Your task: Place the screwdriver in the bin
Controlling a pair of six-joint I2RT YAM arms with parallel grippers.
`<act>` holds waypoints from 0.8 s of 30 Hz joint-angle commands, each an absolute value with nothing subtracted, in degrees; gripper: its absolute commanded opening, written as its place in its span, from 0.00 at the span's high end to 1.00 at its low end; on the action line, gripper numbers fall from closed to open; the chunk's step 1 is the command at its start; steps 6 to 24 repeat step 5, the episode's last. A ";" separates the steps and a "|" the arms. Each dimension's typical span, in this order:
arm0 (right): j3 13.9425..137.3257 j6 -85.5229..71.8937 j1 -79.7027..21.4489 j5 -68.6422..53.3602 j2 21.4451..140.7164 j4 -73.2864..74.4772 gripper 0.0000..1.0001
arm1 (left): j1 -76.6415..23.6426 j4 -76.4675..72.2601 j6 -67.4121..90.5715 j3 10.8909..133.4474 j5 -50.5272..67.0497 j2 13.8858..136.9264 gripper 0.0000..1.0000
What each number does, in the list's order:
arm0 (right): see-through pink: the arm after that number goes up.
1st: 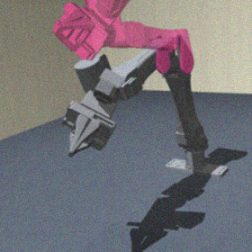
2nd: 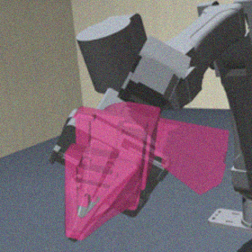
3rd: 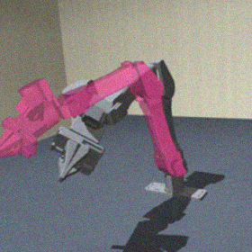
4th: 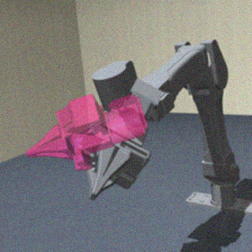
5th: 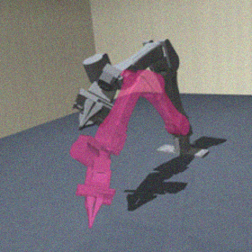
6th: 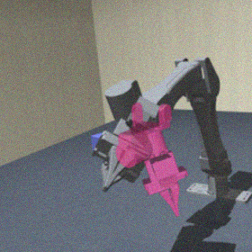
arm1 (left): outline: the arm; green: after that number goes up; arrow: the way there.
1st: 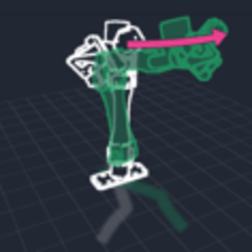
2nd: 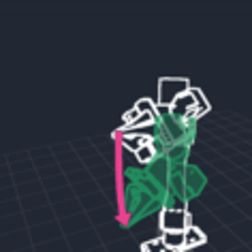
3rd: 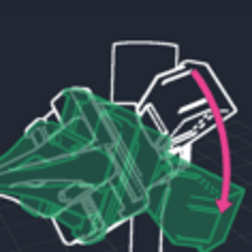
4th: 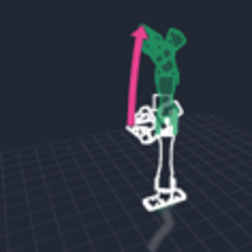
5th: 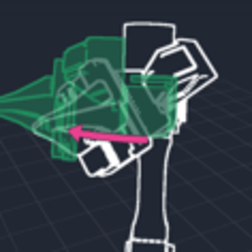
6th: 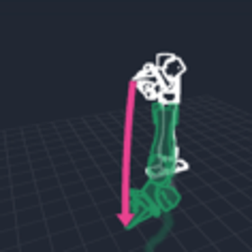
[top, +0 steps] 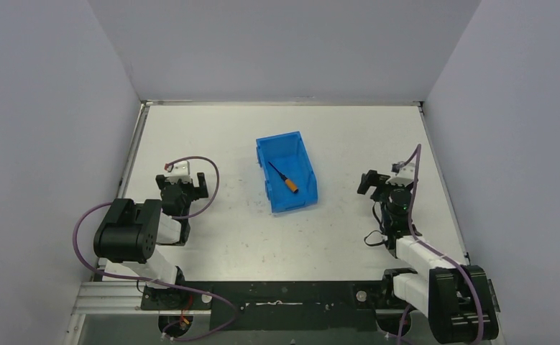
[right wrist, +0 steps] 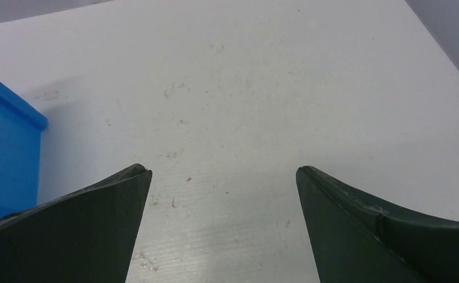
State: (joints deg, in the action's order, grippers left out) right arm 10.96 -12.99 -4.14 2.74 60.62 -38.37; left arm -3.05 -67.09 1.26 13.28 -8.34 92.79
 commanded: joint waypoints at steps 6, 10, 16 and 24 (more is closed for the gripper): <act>11.49 -11.29 -3.79 0.72 60.40 -46.51 0.00 | -2.90 -70.29 2.00 13.88 -7.90 92.21 0.03; 11.49 -11.29 -3.79 0.72 60.40 -46.51 0.00 | -2.90 -70.29 2.00 13.88 -7.90 92.21 0.03; 11.49 -11.29 -3.79 0.72 60.40 -46.51 0.00 | -2.90 -70.29 2.00 13.88 -7.90 92.21 0.03; 11.49 -11.29 -3.79 0.72 60.40 -46.51 0.00 | -2.90 -70.29 2.00 13.88 -7.90 92.21 0.03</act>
